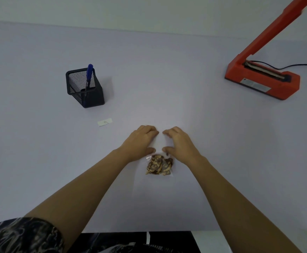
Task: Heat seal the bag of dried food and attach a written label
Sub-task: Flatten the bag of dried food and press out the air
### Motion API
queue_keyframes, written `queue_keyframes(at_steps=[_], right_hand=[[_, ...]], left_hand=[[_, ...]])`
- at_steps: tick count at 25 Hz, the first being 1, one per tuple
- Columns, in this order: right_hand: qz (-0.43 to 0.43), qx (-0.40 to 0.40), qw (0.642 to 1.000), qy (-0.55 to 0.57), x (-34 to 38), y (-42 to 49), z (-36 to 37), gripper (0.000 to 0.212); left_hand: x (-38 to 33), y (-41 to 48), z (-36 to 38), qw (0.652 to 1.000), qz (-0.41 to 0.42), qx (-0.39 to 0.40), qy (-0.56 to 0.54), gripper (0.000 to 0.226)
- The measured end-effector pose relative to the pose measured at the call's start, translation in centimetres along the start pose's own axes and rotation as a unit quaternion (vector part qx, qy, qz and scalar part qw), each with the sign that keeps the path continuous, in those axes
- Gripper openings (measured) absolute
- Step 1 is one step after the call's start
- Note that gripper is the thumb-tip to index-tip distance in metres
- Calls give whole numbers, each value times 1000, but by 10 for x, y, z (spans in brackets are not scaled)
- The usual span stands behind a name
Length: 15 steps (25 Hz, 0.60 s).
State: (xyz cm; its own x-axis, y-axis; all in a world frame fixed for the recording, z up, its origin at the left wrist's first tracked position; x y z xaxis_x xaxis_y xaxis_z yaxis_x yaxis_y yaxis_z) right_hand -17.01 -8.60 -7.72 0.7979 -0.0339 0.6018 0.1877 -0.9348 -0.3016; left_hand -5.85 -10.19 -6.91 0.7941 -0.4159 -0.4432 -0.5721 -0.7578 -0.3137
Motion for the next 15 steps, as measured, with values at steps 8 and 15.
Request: queue_keyframes(at_steps=[8,15], right_hand=[[-30,-49,998,23,1,-10,-3,64],[-99,-36,994,15,6,-13,5,18]], left_hand=[[9,-5,0,998,16,-40,-52,57],[0,-16,8,992,84,-76,-57,24]])
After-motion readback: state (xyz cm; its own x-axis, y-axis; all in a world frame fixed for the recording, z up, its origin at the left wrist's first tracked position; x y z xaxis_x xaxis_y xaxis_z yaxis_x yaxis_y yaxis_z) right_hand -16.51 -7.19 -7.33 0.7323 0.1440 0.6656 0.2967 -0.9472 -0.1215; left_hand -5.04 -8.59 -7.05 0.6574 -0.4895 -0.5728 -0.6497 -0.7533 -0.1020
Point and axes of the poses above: each hand's wrist, its own y-axis towards the middle knuckle, its own z-axis out of the palm, x = y × z, the point moved 8 cm from there along y, towards the middle knuckle, and after that the axes turned 4 degrees about -z, right-handed, at the moved point
